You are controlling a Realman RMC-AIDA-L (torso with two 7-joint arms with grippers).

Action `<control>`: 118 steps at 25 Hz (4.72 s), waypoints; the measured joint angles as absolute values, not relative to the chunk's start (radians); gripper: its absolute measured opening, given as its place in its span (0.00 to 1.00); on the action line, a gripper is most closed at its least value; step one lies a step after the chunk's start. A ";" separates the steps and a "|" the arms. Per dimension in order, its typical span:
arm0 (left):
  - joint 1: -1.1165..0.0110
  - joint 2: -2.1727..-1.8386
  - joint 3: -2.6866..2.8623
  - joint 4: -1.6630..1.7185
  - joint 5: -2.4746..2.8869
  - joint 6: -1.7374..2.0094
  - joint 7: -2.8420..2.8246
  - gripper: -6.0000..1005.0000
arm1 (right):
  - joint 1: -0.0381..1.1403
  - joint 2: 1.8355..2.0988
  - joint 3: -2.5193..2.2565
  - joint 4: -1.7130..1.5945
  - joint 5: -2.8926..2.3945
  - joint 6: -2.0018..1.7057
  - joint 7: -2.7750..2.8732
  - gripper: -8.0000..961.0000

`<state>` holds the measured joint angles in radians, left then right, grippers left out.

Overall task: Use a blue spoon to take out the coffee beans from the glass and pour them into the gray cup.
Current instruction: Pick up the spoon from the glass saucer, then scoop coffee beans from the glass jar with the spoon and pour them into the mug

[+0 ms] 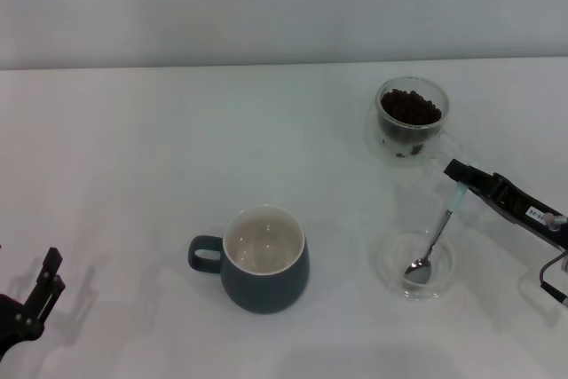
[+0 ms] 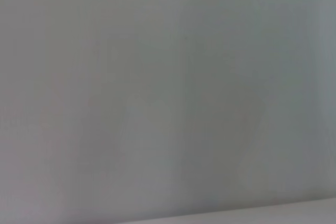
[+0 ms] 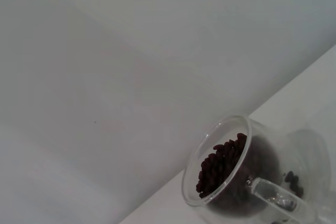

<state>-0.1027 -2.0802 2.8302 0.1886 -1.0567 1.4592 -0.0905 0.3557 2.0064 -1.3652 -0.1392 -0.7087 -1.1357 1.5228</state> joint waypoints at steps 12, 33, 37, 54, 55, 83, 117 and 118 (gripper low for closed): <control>-0.105 -2.081 2.830 0.189 -1.059 1.457 -0.090 0.76 | 0.355 2.005 -1.327 -0.146 -0.714 -1.224 1.468 0.16; -0.124 -2.083 2.830 0.186 -1.069 1.446 -0.089 0.76 | 0.509 2.027 -1.178 -0.305 -0.666 -1.214 1.055 0.16; -0.130 -2.084 2.830 0.186 -1.070 1.446 -0.089 0.76 | 0.556 2.028 -1.184 -0.263 -0.567 -1.176 0.914 0.16; -0.140 -2.085 2.830 0.186 -1.072 1.426 -0.090 0.76 | 0.638 2.028 -1.230 -0.151 -0.478 -1.057 0.582 0.16; -0.140 -2.085 2.830 0.186 -1.072 1.423 -0.090 0.76 | 0.637 2.028 -1.230 -0.148 -0.478 -1.054 0.578 0.16; -0.145 -2.085 2.830 0.186 -1.072 1.397 -0.091 0.76 | 0.675 2.028 -1.235 -0.104 -0.467 -0.939 0.730 0.16; -0.158 -2.080 2.830 0.163 -1.083 1.402 -0.091 0.76 | 0.675 2.028 -1.222 -0.093 -0.366 -0.787 1.203 0.16; -0.158 -2.080 2.830 0.163 -1.083 1.402 -0.091 0.76 | 0.671 2.028 -1.223 -0.093 -0.361 -0.786 1.214 0.16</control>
<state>-0.1576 -2.0801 2.8302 0.1626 -1.0830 1.4019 -0.0905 0.6714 2.0279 -1.2227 -0.0930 -0.3613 -0.7864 1.2145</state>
